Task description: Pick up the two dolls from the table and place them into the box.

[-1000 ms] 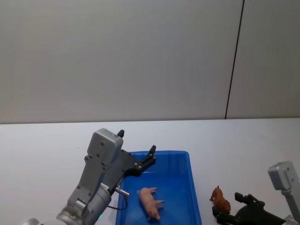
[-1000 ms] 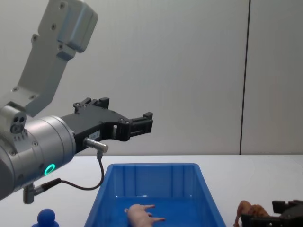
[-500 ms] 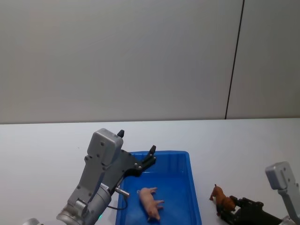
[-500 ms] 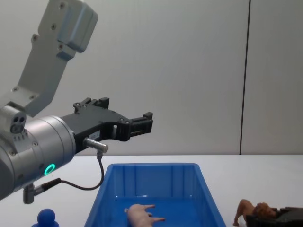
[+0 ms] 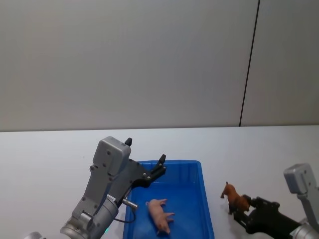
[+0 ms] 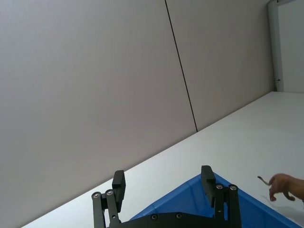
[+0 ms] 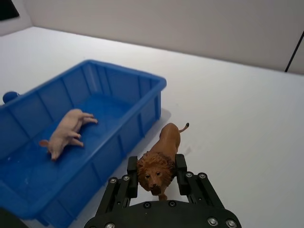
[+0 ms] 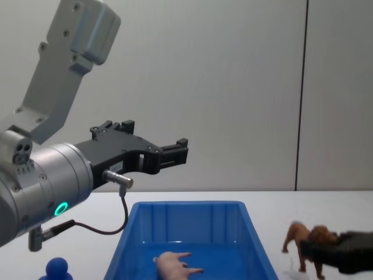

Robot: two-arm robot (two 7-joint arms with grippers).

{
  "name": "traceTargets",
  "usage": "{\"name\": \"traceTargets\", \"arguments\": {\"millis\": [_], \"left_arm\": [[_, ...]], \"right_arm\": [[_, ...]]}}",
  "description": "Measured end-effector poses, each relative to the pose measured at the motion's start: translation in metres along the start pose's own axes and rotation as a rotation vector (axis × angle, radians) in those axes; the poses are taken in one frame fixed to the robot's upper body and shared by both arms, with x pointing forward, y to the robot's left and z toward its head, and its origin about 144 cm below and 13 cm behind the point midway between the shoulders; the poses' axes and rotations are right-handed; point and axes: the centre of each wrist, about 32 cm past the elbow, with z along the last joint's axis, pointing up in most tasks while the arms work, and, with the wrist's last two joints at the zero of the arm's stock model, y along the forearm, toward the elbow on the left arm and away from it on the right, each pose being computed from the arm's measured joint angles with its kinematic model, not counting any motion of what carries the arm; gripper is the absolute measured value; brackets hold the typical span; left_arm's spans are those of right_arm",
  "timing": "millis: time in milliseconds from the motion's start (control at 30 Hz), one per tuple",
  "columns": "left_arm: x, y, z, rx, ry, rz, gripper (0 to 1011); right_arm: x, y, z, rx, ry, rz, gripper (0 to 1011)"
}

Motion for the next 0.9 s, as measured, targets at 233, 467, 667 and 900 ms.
{"name": "traceTargets", "arguments": {"millis": [233, 467, 667, 900], "left_arm": [[0.0, 0.0, 0.0, 0.0, 0.0, 0.0, 1002], [0.0, 0.0, 0.0, 0.0, 0.0, 0.0, 1002], [0.0, 0.0, 0.0, 0.0, 0.0, 0.0, 1002], [0.0, 0.0, 0.0, 0.0, 0.0, 0.0, 1002]], "right_arm": [[-0.001, 0.001, 0.018, 0.074, -0.047, 0.026, 441], [-0.005, 0.007, 0.043, 0.145, -0.084, 0.101, 441], [-0.009, 0.015, 0.058, 0.164, -0.09, 0.161, 441], [-0.015, 0.028, 0.071, 0.148, -0.077, 0.222, 497]]}}
